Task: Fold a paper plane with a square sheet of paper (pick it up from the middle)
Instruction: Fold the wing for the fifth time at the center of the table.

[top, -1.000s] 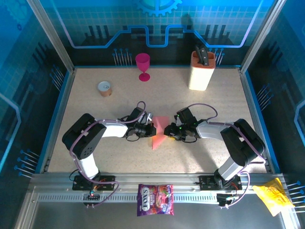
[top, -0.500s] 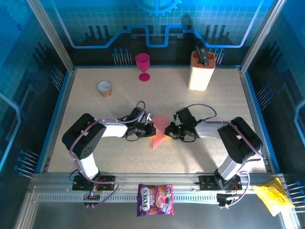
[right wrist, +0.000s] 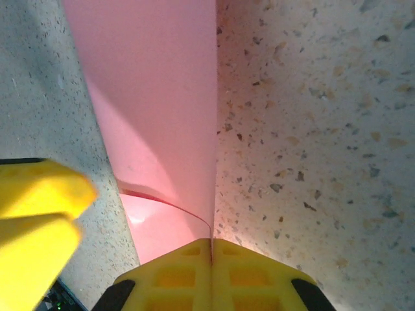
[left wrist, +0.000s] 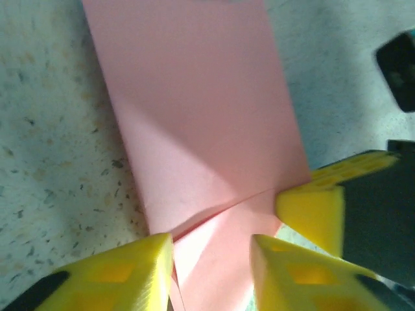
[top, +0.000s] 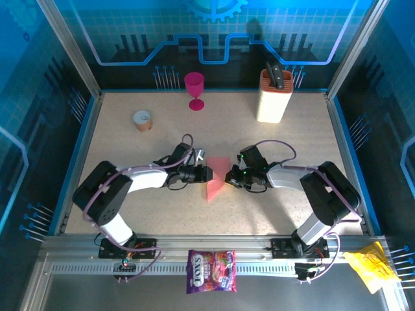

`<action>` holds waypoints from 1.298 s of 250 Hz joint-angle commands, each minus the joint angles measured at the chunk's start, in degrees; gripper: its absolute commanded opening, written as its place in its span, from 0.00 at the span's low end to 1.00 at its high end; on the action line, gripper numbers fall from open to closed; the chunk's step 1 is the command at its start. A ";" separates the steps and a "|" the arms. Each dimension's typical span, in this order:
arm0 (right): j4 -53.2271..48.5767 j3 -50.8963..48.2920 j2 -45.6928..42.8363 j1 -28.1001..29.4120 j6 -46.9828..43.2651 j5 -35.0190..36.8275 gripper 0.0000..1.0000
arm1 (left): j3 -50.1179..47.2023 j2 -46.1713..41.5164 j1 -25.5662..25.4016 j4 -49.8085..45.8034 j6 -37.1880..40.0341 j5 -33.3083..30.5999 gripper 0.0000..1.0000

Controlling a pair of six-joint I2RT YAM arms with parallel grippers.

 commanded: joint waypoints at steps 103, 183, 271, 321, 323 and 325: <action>-9.97 2.99 -5.54 2.82 0.84 6.29 0.00 | -4.14 -5.20 -25.55 -0.56 8.84 -38.92 0.51; -11.23 2.71 -6.87 3.17 0.86 6.86 0.00 | -1.21 3.54 -30.27 3.91 12.27 -48.98 0.51; -11.23 1.88 -7.25 3.70 1.19 7.20 0.00 | 1.74 6.38 -30.36 4.91 14.56 -50.33 0.48; -10.92 1.93 -6.86 4.02 1.27 6.99 0.00 | 2.08 7.42 -30.38 5.56 14.89 -49.37 0.30; -10.96 1.98 -6.86 4.04 1.26 6.86 0.00 | 2.04 7.40 -30.40 5.57 14.91 -49.38 0.30; -10.97 1.95 -6.86 4.02 1.30 6.91 0.00 | 2.05 7.49 -30.41 5.60 14.98 -49.25 0.29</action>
